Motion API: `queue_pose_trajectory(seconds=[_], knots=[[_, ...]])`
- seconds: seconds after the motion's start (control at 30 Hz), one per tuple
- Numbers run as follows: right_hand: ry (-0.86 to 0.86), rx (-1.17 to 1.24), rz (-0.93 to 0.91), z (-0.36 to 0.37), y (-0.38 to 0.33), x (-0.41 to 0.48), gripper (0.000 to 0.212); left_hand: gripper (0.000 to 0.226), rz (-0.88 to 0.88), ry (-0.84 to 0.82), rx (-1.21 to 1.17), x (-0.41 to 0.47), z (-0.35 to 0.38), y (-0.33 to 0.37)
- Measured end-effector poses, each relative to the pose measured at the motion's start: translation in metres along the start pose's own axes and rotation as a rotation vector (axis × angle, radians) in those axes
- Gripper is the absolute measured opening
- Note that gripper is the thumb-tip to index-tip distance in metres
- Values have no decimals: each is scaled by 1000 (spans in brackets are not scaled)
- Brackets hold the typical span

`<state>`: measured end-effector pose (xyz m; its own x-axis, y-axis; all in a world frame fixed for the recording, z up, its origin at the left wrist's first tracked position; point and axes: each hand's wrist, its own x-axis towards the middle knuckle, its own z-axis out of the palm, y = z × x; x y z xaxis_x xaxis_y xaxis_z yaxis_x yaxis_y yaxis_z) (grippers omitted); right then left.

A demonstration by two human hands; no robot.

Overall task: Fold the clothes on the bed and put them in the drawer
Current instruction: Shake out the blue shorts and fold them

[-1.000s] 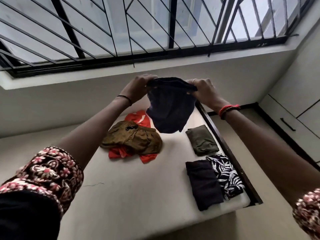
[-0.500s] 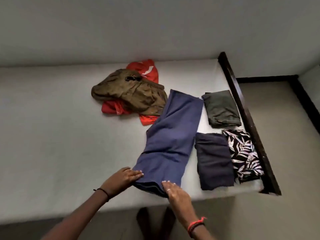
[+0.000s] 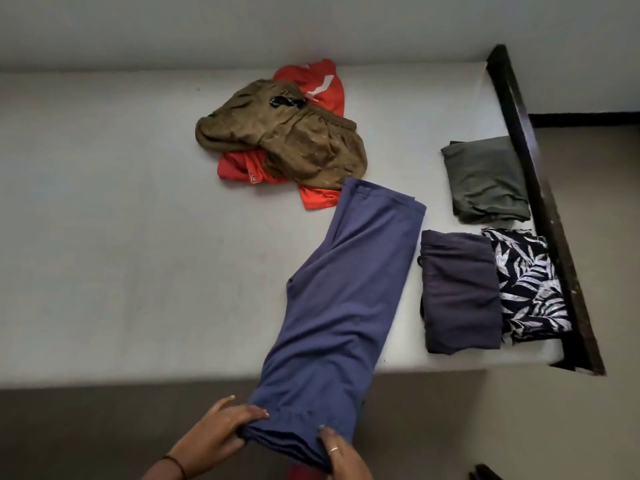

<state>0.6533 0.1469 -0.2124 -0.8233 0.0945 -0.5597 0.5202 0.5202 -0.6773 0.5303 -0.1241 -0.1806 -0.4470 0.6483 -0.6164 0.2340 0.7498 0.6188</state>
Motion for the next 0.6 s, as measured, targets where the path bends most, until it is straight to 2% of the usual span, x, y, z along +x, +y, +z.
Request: queue_pose_trajectory(seconds=[0.03, 0.07, 0.1, 0.17, 0.27, 0.5, 0.6], knots=[[-163, -48, 51, -23, 5, -5, 45, 64, 14, 69, -93, 1, -9, 8], [-254, -86, -20, -33, -14, 0, 48, 58, 13, 158, -158, 6, -20, 12], [-232, -67, -68, -46, -32, 9, 47, 48, 16, 185, -225, 12, -32, 18], [-219, 89, -35, -89, -51, 23, 39, 38, -17, 179, -394, 28, -59, 30], [-231, 113, -7, -133, -67, 70, 41, 49, -45, 209, -565, 64, -94, 40], [-182, 278, 83, -183, -63, 183, 23, 42, -118, 321, -562, 179, -151, 45], [-151, 294, 138, -185, -55, 224, 24, 46, -202, 355, -538, 218, -156, 35]])
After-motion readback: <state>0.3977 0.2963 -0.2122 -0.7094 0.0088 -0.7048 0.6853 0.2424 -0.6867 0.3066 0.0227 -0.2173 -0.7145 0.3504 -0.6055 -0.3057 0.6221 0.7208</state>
